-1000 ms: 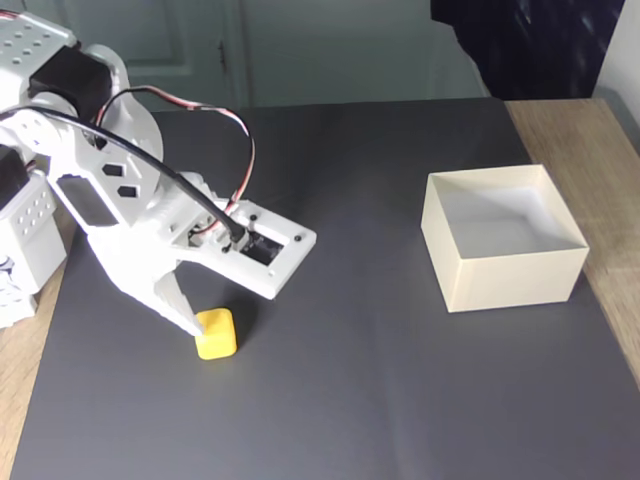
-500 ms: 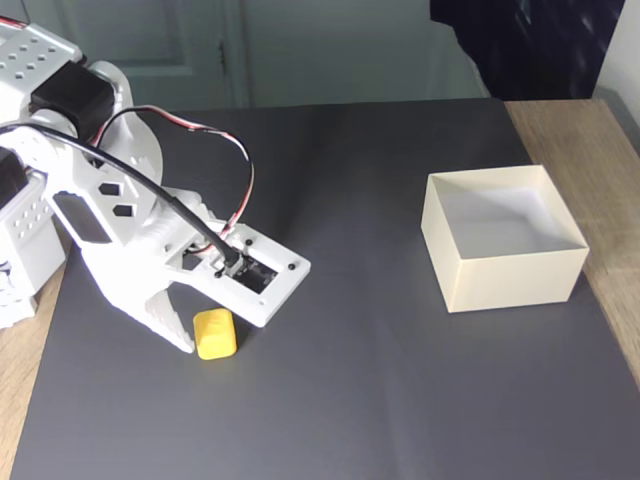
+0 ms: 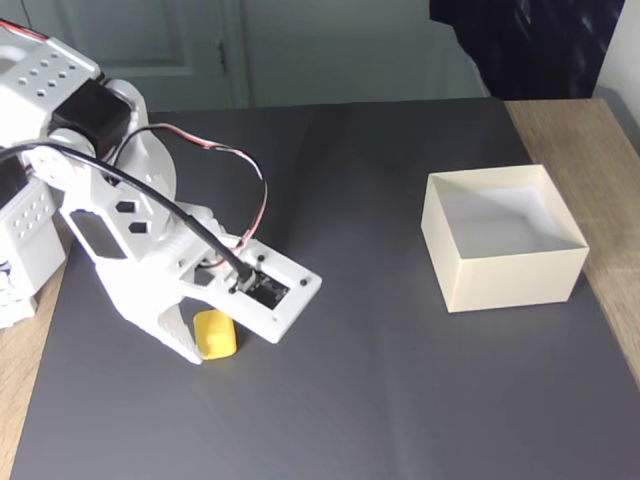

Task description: Grasp a cube block and put it in the white box.

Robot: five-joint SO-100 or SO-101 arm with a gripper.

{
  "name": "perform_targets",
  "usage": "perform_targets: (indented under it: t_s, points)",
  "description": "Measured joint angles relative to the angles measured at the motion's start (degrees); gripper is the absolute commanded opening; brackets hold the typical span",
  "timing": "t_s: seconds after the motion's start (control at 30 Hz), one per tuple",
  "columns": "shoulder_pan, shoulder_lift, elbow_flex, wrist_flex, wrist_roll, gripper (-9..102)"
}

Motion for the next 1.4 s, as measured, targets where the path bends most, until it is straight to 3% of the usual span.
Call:
perform_targets:
  t_s: [1.1,1.27,1.4]
  points:
    - [-3.6,-3.3,1.6,-3.7,1.1,16]
    - [-3.8,-3.3,1.6,-3.5,2.5,2]
    - [-4.7,-3.3,1.6,-1.8,2.6,0]
